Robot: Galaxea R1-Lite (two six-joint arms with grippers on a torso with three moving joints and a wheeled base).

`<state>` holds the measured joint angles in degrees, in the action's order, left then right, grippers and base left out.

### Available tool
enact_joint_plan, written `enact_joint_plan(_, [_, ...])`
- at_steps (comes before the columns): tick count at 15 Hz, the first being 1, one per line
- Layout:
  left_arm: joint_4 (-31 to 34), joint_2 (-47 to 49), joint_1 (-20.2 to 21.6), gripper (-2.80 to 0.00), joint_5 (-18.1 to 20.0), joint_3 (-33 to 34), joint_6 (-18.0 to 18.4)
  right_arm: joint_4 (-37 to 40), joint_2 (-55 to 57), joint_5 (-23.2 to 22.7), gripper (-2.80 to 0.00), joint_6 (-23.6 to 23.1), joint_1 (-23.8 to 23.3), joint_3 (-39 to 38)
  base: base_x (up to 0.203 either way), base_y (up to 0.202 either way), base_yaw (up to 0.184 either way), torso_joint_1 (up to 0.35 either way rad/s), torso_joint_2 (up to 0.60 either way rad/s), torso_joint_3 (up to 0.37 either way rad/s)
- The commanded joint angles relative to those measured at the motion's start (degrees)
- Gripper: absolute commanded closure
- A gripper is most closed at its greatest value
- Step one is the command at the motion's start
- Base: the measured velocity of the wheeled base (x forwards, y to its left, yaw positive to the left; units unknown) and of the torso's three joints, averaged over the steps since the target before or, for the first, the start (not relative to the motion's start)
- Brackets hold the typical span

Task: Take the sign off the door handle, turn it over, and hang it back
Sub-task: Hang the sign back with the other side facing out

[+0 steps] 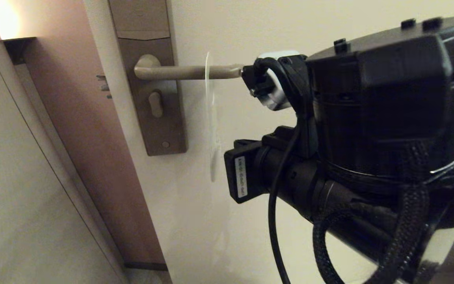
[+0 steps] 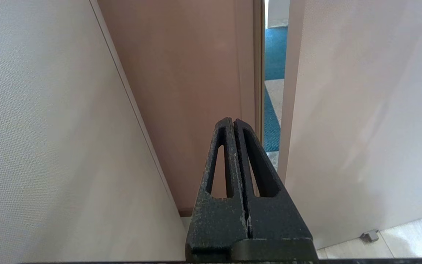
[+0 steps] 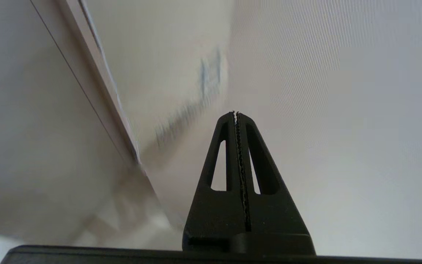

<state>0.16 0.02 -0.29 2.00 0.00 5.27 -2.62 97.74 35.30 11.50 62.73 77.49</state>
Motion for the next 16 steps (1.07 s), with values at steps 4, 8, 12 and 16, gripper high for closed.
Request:
enact_joint_plan(4, [0.0, 0.0, 0.0, 0.00, 0.0, 0.0, 0.0, -6.6, 5.1, 0.4, 0.00, -1.3, 0.1, 3.0, 0.000, 0.000, 0.000, 0.000, 0.00, 0.000])
enact_joint_plan(8, [0.0, 0.0, 0.0, 0.00, 0.0, 0.0, 0.0, -13.4, 7.0, 0.5, 0.00, -4.2, 0.1, 3.6, 0.000, 0.000, 0.000, 0.000, 0.00, 0.000])
enact_joint_plan(12, [0.0, 0.0, 0.0, 0.00, -0.1, 0.0, 0.0, -13.6, 7.9, 0.5, 0.00, -4.1, 0.1, 3.6, 0.000, 0.000, 0.000, 0.000, 0.00, 0.000])
enact_joint_plan(16, [0.0, 0.0, 0.0, 0.00, 0.0, 0.0, 0.0, -14.9, 8.9, 0.5, 0.00, -4.2, 1.0, 4.9, 0.000, 0.000, 0.000, 0.000, 0.00, 0.000])
